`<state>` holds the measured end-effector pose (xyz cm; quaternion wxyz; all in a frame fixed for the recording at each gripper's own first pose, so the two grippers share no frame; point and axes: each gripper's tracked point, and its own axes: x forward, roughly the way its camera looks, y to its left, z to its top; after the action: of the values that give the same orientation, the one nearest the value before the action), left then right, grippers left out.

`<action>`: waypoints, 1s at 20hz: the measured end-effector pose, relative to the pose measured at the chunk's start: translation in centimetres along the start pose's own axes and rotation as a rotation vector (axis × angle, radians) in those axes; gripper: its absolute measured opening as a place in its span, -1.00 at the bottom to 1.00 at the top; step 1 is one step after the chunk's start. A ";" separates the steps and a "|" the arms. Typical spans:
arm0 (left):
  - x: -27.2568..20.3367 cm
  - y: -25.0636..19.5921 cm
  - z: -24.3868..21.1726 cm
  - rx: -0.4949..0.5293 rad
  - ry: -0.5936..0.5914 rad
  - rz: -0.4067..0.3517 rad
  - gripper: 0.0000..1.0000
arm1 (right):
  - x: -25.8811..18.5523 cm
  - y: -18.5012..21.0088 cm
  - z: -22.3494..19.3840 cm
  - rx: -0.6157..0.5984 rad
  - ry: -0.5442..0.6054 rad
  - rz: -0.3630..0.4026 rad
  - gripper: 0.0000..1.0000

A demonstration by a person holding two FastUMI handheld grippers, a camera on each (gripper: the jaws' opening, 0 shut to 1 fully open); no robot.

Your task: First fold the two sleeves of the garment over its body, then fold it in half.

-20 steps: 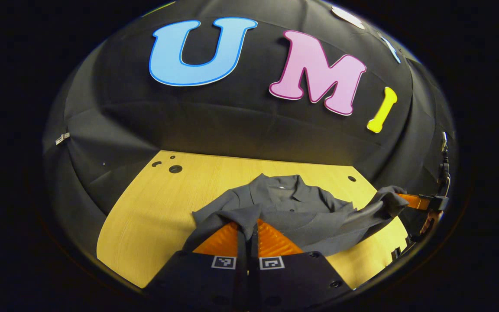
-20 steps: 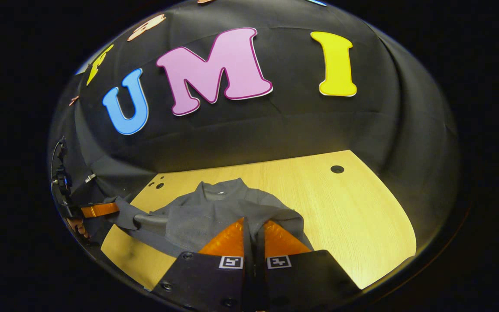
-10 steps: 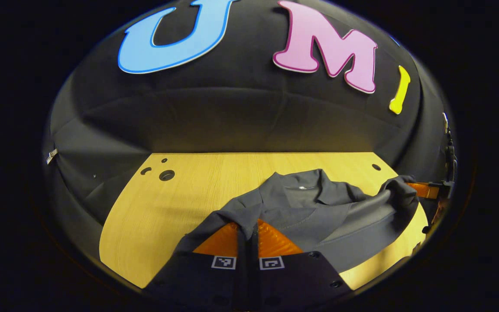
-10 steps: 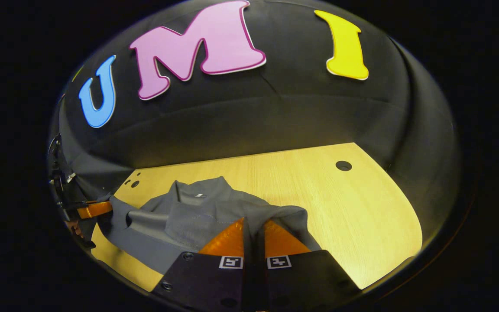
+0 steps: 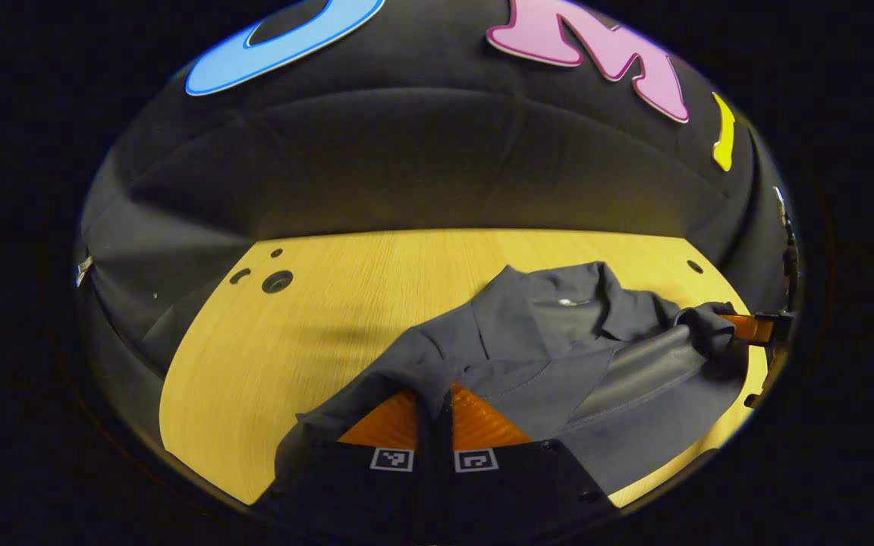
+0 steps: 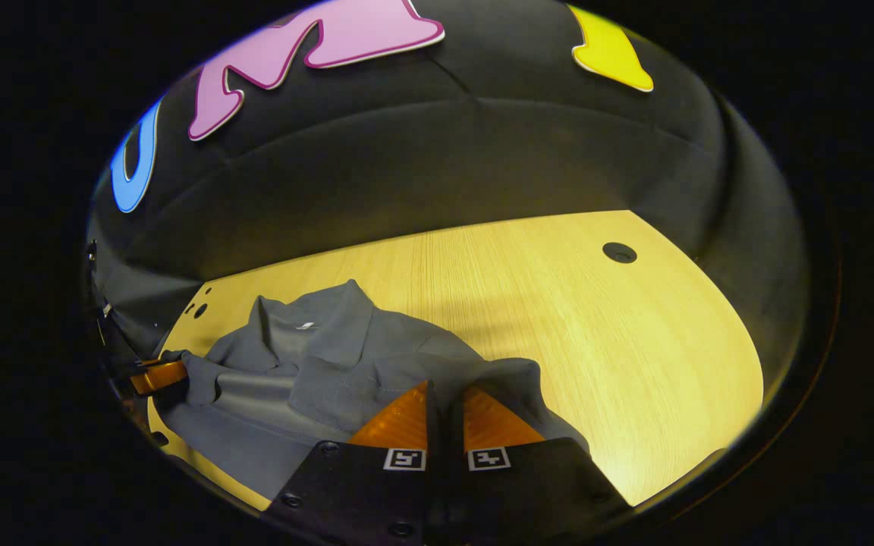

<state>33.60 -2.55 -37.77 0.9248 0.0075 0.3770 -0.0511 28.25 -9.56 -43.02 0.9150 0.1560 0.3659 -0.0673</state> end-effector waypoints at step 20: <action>-4.5 -0.9 0.7 -0.049 -0.047 0.009 0.98 | -5.7 -1.6 3.2 0.004 -0.035 -0.012 0.94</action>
<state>30.81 -3.09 -34.09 0.9336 -0.0144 0.3561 -0.0378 25.79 -12.12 -37.28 0.9205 0.1544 0.3508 -0.0760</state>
